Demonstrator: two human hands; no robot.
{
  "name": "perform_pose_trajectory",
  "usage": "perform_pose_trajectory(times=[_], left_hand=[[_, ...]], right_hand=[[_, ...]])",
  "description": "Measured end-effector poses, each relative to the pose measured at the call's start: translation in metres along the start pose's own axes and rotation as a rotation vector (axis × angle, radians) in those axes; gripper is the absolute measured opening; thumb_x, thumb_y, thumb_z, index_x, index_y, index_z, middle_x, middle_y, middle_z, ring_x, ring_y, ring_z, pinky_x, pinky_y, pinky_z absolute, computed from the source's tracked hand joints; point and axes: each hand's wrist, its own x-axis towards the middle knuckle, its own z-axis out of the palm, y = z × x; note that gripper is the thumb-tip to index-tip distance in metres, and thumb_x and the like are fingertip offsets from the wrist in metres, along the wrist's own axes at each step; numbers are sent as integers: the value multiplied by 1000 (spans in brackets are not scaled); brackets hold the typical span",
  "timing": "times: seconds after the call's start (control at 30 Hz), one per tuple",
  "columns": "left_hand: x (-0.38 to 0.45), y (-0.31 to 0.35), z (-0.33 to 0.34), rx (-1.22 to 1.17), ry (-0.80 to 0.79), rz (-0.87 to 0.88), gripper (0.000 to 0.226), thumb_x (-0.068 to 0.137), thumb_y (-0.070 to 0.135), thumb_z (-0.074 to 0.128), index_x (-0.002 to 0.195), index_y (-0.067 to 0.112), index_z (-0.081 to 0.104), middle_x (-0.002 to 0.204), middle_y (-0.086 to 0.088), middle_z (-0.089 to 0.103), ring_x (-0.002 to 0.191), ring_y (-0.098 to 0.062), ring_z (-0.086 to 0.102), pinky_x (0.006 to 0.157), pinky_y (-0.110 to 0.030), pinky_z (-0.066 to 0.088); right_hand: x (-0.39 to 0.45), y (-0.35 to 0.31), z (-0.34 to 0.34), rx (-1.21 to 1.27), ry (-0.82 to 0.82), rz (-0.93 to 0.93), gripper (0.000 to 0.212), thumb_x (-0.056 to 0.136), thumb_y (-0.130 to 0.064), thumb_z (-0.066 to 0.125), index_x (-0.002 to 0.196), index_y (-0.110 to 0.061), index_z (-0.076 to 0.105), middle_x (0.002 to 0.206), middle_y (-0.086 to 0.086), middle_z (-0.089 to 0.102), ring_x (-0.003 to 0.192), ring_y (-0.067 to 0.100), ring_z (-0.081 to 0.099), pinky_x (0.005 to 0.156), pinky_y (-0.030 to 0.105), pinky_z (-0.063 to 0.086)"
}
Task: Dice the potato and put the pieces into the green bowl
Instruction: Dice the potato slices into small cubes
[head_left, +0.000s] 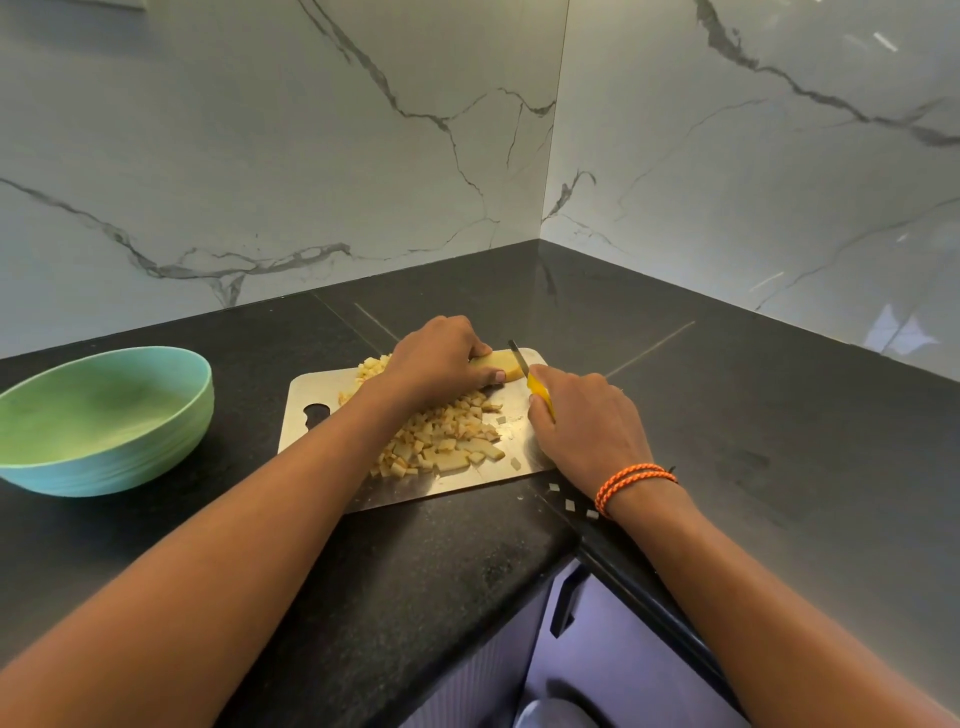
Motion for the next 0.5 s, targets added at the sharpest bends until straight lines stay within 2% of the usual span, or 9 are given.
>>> perform_pose_trajectory(times=[0.23, 0.4, 0.5], left_hand=[[-1, 0, 2, 15, 16, -5, 55, 91, 60, 73, 130, 22, 75, 116, 9, 68, 100, -14, 61, 75, -29, 50], [1, -4, 2, 6, -10, 10, 50, 91, 59, 73, 123, 20, 78, 121, 10, 69, 101, -14, 62, 75, -31, 51], [3, -7, 4, -4, -24, 6, 51, 90, 59, 74, 122, 19, 75, 124, 11, 67, 101, -14, 61, 72, -31, 47]], right_hand=[[-1, -1, 1, -11, -5, -7, 39, 106, -33, 43, 141, -19, 55, 90, 3, 68, 76, 19, 62, 73, 36, 56], [5, -3, 3, -22, -50, 8, 32, 102, -30, 47, 128, -18, 61, 107, 10, 68, 94, 31, 64, 79, 41, 54], [9, -2, 2, -17, -98, 12, 32, 102, -30, 48, 129, -18, 60, 114, 11, 66, 101, 33, 63, 83, 43, 52]])
